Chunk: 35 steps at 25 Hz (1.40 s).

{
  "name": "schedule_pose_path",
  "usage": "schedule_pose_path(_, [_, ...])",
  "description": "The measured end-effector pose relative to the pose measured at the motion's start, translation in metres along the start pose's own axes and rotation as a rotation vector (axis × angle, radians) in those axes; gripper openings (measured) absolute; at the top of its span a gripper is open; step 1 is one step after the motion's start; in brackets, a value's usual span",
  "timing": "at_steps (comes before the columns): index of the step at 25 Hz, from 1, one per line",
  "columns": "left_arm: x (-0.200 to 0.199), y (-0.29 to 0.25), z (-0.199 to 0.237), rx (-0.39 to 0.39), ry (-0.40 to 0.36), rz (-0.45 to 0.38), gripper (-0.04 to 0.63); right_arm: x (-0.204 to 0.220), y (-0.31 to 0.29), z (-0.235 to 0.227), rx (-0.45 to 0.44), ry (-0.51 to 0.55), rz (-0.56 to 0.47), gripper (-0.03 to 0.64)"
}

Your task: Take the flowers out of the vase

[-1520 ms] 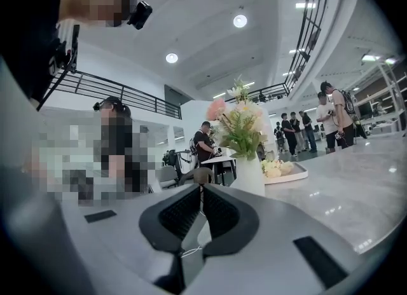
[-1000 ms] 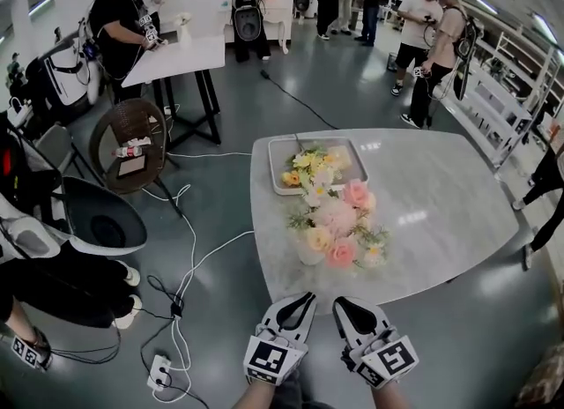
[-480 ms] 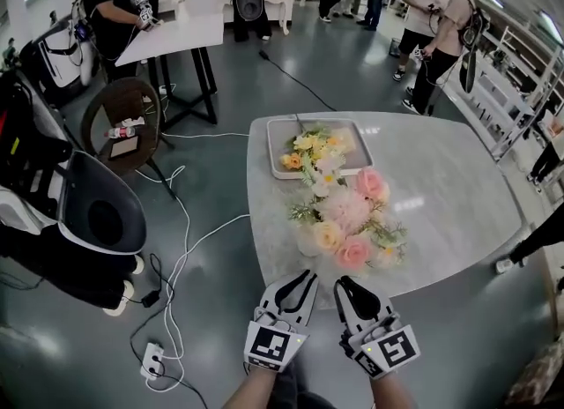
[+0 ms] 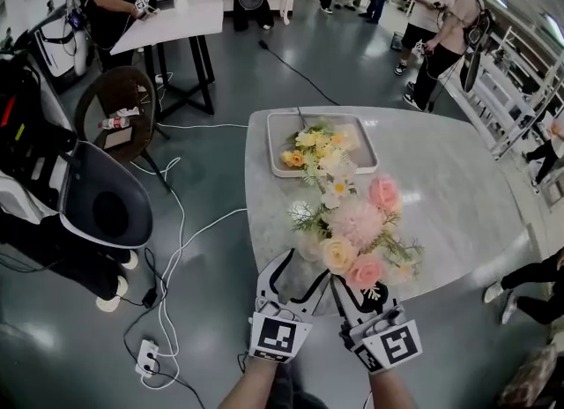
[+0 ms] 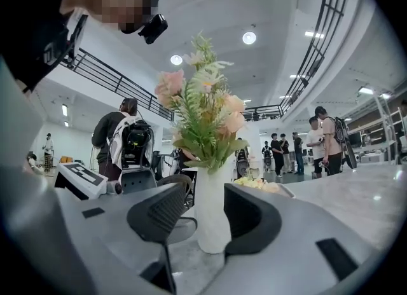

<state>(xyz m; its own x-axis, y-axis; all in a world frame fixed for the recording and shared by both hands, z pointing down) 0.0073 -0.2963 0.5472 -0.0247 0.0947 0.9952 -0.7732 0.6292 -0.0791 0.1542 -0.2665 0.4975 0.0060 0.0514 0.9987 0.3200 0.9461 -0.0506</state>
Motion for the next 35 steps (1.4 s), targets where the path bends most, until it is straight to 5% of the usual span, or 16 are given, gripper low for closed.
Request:
schedule_pose_path(17, [-0.005,-0.041,0.017,0.021,-0.148,0.08,0.319,-0.019,-0.041,-0.011,-0.042,0.004,-0.1,0.265])
schedule_pose_path(35, [-0.011,-0.044,0.024,0.081,-0.145,0.071,0.302,-0.049,-0.064,-0.014,-0.099,-0.036,-0.157,0.235])
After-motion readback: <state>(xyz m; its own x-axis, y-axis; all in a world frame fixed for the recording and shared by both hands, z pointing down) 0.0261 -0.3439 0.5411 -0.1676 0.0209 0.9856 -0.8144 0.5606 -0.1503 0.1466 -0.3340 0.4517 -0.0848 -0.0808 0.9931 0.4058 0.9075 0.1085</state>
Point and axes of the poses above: the fingertips, and each gripper's own axes: y backward along the fingers, z to its left, x out of its underside, the point moved 9 cm from there along y, backward along the fingers, and after that the axes turned 13 degrees about x, right-handed, at the moved point
